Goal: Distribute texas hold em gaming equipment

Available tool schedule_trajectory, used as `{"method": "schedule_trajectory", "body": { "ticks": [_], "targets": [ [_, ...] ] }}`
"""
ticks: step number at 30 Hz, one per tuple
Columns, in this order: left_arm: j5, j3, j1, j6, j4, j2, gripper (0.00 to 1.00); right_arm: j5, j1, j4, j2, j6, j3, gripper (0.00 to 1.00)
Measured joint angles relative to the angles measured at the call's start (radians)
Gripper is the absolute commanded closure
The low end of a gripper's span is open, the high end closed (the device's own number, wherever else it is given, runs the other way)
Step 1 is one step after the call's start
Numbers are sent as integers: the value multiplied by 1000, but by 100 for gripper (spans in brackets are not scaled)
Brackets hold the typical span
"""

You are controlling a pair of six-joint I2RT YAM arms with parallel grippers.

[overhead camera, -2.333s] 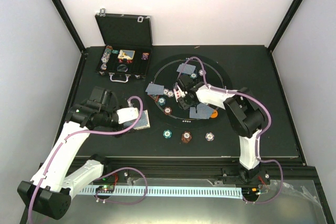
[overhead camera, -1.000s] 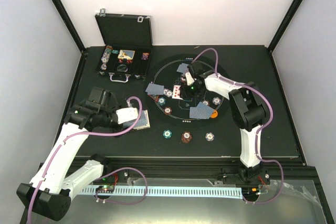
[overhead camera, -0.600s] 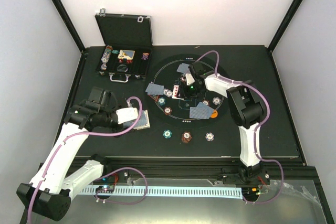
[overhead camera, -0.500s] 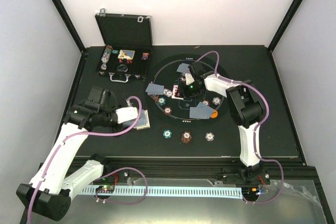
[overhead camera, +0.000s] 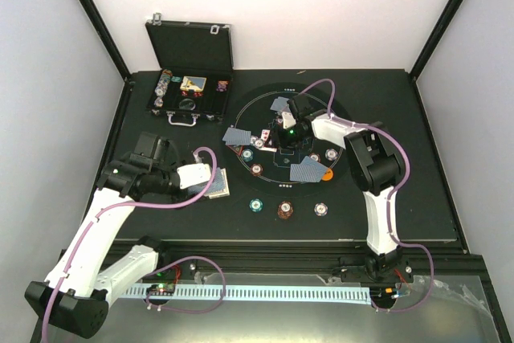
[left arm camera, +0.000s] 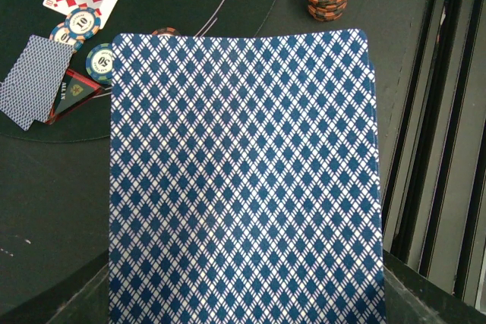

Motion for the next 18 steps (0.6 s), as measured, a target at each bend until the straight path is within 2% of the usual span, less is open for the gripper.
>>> {"method": "schedule_trajectory", "body": {
  "ticks": [4,10,15,18],
  "targets": [
    [0,0,0,0,0,0,99,24,2,-9,-42,-5,-25,32],
    [0,0,0,0,1,0,98,43,6,-12,-243,16,-96,21],
    [0,0,0,0,4,0,98,-50,61,93,-426,99,-218,13],
    [0,-2,0,1,5,0,98,-148,124,203,-481,191,-318,12]
  ]
}}
